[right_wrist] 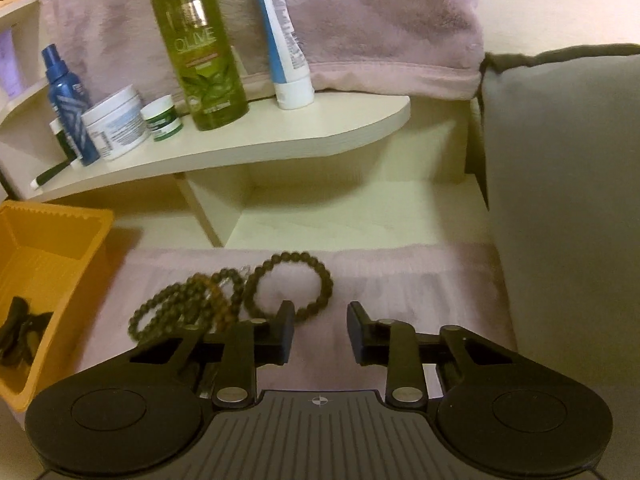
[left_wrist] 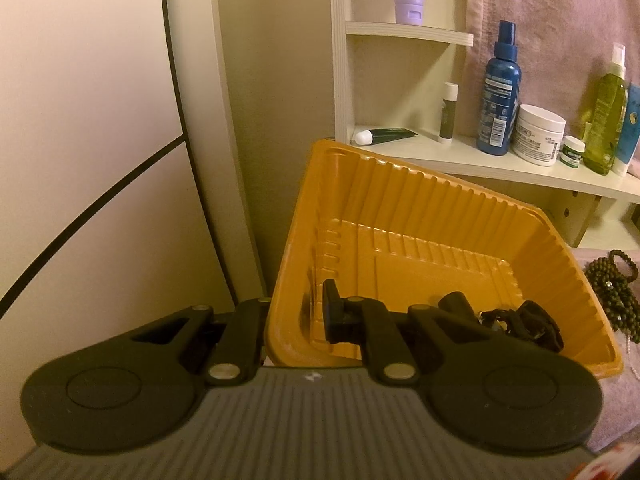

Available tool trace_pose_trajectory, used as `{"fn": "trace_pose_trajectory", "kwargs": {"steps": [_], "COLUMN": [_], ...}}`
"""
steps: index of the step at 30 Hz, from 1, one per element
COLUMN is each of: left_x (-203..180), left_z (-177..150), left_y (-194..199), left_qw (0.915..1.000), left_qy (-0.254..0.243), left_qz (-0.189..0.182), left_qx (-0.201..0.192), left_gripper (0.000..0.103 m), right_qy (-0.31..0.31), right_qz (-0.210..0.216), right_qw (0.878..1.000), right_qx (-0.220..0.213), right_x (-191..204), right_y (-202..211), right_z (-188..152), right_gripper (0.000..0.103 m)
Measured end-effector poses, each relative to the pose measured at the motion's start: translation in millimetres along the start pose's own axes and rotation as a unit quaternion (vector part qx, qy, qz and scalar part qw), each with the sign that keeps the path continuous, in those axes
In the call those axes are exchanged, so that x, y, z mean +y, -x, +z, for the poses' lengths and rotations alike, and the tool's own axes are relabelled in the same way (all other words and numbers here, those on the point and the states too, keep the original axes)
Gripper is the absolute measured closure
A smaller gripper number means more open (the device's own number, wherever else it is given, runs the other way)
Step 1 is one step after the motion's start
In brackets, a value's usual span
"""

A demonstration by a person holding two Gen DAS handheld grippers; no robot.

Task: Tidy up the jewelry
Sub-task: 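Move the right tool back to the pile and grasp a dark bead strand, then carry the dark bead strand over the tray and open the right tool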

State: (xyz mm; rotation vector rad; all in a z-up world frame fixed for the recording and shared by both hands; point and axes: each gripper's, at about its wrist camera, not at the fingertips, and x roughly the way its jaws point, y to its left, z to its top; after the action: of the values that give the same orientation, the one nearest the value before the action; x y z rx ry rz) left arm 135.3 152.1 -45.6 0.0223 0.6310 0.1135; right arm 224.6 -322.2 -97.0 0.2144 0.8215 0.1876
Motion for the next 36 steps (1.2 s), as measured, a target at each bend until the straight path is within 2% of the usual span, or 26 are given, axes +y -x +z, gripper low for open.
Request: {"fn": "trace_pose_trajectory", "kwargs": {"steps": [6, 8, 10, 12, 15, 20, 25, 31, 36], "left_x": [0.1, 0.1, 0.0, -0.2, 0.2, 0.2, -0.2, -0.5, 0.1], "left_z": [1.1, 1.1, 1.0, 0.7, 0.1, 0.0, -0.7, -0.8, -1.2], "left_y": [-0.7, -0.9, -1.1, -1.1, -1.5, -1.5, -2.0, -1.2, -1.7], "left_qw": [1.0000, 1.0000, 1.0000, 1.0000, 1.0000, 1.0000, 1.0000, 1.0000, 1.0000], "left_qy": [-0.002, -0.003, -0.003, -0.004, -0.003, -0.003, -0.003, -0.002, 0.001], "left_qz": [0.002, 0.002, 0.003, 0.003, 0.003, 0.002, 0.002, 0.001, 0.002], "left_qx": [0.001, 0.001, 0.001, 0.001, 0.002, 0.001, 0.000, 0.001, 0.001], "left_gripper": [0.093, 0.093, 0.093, 0.093, 0.093, 0.093, 0.093, 0.093, 0.093], "right_qy": [-0.018, -0.023, -0.011, 0.007, 0.007, -0.021, -0.040, -0.040, -0.030], "right_qz": [-0.017, -0.021, -0.035, -0.049, -0.051, -0.030, -0.004, 0.024, 0.073], "right_qw": [1.000, 0.999, 0.999, 0.999, 0.999, 0.999, 0.997, 0.996, 0.994], "right_qx": [0.015, 0.008, 0.003, -0.001, -0.003, -0.029, -0.060, -0.070, -0.076], "right_x": [-0.7, 1.1, 6.2, 12.1, 13.4, 11.5, 18.5, 40.4, 71.8], "right_y": [-23.7, -26.4, -27.6, -27.9, -26.1, -7.3, 28.3, 61.1, 80.5], "right_z": [6.7, 4.3, 2.1, -1.3, -3.7, -1.6, 0.2, 0.3, 1.3], "right_gripper": [0.083, 0.083, 0.087, 0.096, 0.097, 0.097, 0.097, 0.097, 0.097]}}
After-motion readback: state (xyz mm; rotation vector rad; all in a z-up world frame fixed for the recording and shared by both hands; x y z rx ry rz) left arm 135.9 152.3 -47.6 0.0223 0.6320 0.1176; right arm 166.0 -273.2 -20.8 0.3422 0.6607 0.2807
